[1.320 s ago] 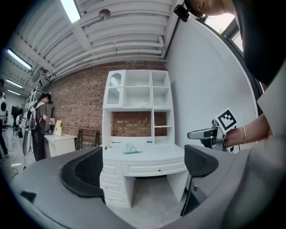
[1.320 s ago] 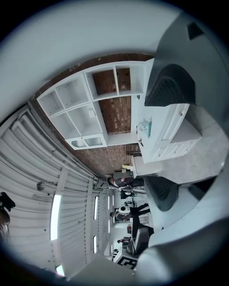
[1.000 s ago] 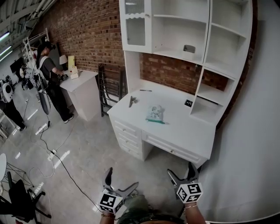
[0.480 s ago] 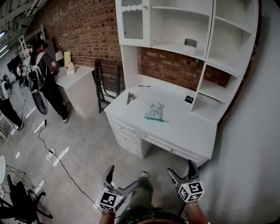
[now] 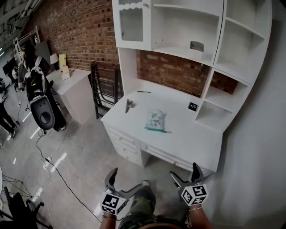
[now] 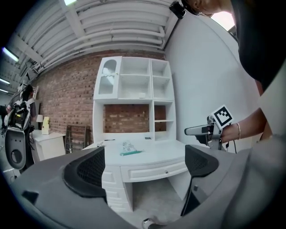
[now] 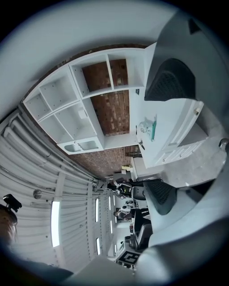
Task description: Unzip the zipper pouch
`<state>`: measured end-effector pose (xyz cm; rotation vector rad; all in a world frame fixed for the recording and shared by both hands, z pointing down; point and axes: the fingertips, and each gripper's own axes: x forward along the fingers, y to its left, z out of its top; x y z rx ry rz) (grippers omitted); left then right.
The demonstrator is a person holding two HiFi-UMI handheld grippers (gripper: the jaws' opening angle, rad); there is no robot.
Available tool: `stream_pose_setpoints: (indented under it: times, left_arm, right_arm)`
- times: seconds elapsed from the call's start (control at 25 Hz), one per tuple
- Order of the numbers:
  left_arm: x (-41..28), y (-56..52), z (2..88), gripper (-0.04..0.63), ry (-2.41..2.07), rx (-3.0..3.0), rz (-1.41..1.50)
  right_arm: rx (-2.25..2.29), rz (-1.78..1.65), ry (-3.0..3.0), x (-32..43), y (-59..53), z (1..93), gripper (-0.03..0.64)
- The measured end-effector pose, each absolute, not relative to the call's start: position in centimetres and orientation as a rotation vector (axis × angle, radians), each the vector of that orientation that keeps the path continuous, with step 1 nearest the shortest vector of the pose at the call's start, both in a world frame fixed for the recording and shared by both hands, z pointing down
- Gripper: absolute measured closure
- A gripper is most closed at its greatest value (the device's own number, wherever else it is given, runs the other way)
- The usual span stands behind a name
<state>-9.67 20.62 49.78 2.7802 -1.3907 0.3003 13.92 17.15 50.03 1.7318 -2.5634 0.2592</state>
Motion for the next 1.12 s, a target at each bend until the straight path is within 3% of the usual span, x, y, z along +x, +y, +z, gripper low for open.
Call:
stream_pose_setpoints:
  times: [1.12]
  left_arm:
    - [-9.9,-6.9,52.7,0.052,-1.277,2.769,0.631]
  right_arm:
    - [1.793,0.38,-2.422,15.1,-6.8,51.3,0.091]
